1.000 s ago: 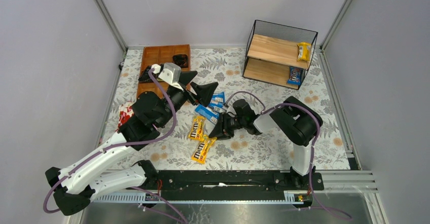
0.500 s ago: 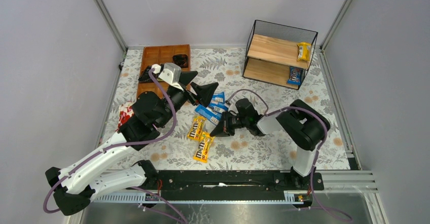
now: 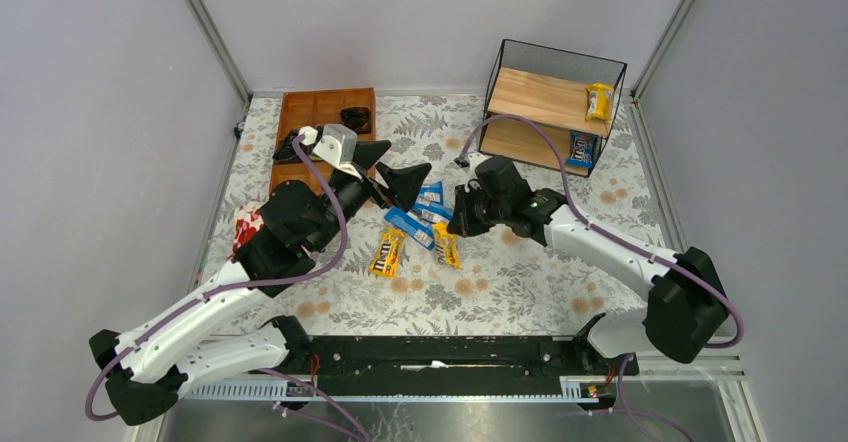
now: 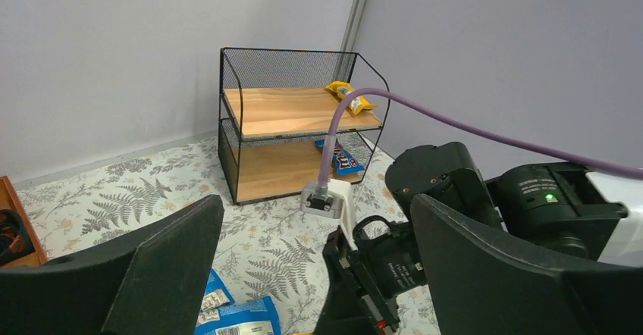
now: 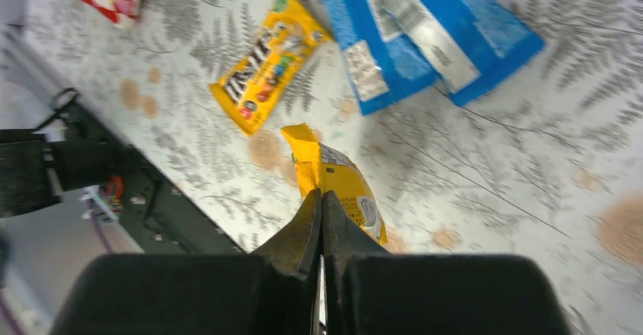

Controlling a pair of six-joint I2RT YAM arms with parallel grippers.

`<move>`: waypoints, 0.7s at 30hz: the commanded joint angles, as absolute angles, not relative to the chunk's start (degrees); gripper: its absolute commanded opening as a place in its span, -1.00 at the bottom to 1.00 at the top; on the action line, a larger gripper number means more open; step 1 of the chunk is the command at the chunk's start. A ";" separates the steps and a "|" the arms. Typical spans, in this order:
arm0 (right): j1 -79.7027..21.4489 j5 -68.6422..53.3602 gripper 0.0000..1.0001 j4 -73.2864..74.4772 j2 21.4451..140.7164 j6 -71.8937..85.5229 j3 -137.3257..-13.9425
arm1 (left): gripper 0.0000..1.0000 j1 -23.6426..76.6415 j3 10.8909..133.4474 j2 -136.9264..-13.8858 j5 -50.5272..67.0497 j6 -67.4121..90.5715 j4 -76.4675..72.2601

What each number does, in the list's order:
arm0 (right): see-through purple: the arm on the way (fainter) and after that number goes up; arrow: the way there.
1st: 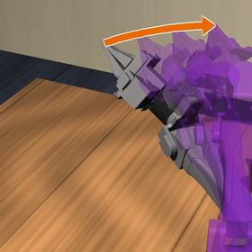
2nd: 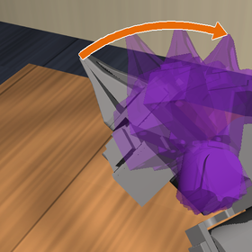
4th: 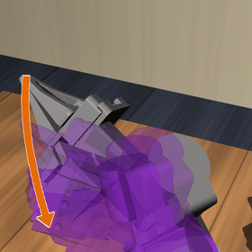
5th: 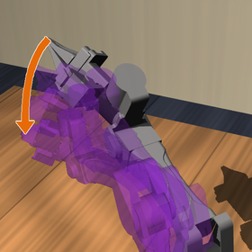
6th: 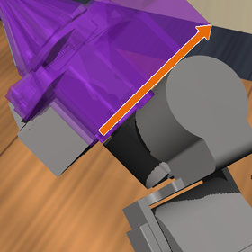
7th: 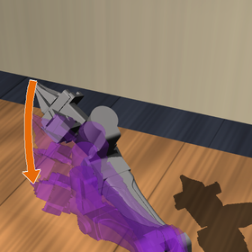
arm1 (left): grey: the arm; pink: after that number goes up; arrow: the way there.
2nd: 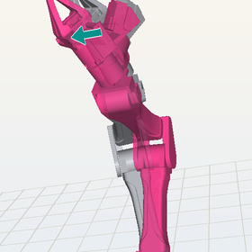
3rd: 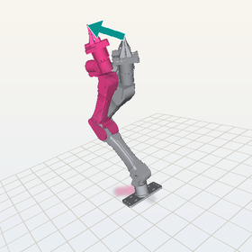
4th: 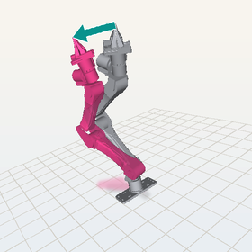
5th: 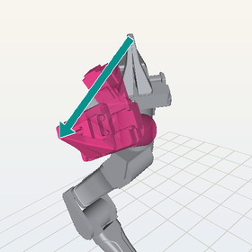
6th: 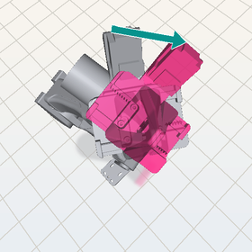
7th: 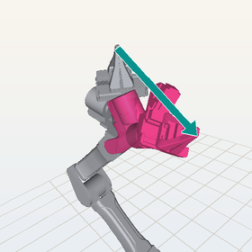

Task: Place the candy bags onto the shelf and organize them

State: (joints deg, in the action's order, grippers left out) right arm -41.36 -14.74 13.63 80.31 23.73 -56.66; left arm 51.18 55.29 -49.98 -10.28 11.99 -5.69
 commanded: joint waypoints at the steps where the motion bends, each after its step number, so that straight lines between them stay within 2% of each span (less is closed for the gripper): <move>1: -41.64 -6.39 -1.00 21.60 77.22 16.79 -57.61 | 0.97 51.33 55.68 -49.11 -9.73 12.26 -7.82; 7: -41.66 0.44 -1.00 22.64 74.27 9.22 -59.05 | 0.97 51.33 55.55 -49.53 -9.89 12.22 -7.82; 10: -41.63 5.80 -1.00 24.16 71.10 1.75 -60.74 | 0.97 51.28 55.55 -49.54 -10.20 12.05 -7.82; 12: -41.60 2.99 -1.00 25.01 68.21 -6.68 -61.42 | 0.97 51.27 55.42 -49.54 -10.60 11.95 -7.97; 15: -41.19 10.16 -1.00 24.48 64.17 -13.24 -63.61 | 0.97 51.25 55.07 -49.81 -10.71 11.95 -8.33; 21: -36.04 7.10 -1.00 22.06 62.27 -35.13 -68.62 | 0.98 51.32 54.27 -51.34 -10.73 12.81 -9.06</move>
